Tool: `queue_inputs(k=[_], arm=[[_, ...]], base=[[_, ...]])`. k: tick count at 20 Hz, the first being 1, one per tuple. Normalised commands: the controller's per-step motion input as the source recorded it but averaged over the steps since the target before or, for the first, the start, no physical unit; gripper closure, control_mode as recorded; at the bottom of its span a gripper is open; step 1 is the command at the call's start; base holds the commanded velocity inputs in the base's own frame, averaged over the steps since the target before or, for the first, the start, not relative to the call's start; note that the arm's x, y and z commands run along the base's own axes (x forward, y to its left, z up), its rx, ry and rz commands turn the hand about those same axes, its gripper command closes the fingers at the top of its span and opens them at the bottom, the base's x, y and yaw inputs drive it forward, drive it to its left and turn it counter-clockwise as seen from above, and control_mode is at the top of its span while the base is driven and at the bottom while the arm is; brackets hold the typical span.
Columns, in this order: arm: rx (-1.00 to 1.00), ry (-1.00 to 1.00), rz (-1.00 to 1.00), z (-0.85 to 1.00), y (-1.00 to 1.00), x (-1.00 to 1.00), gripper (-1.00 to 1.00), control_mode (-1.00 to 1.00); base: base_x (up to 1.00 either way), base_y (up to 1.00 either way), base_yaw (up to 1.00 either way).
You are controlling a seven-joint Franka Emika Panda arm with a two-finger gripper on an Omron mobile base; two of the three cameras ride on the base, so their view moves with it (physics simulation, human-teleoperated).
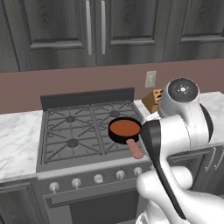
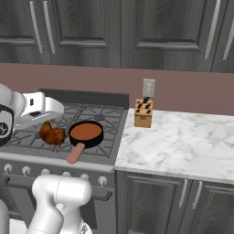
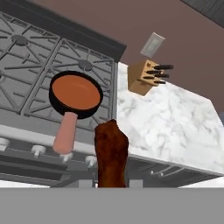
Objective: Retrieve the chicken drumstick from the fridge and place it on the saucepan with marinade on the stove.
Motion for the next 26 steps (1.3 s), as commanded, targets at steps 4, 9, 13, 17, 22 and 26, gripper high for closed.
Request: queue_inputs(k=[4,9,13,17,22,26], arm=[[0.16,0.03,0.08,0.0,0.0,0.29,1.0,-1.0],[0.22,0.01,0.06,-0.05,0.0,0.21,1.0,-1.0],[0.06,0.01,0.02,0.0,0.0,0.0,1.0,-1.0],[0.04,0.0,0.0,-0.1,0.13,0.15,1.0,-1.0],[0.01,0.0,0.0,-0.06,0.32,0.49,1.0,-1.0],[0.04,0.0,0.0,-0.12,0.27,0.56,1.0,-1.0]], base=[[0.0,0.0,0.0],[0.0,0.0,0.0],[0.0,0.0,0.0],[0.0,0.0,0.0],[0.0,0.0,0.0],[0.0,0.0,0.0]])
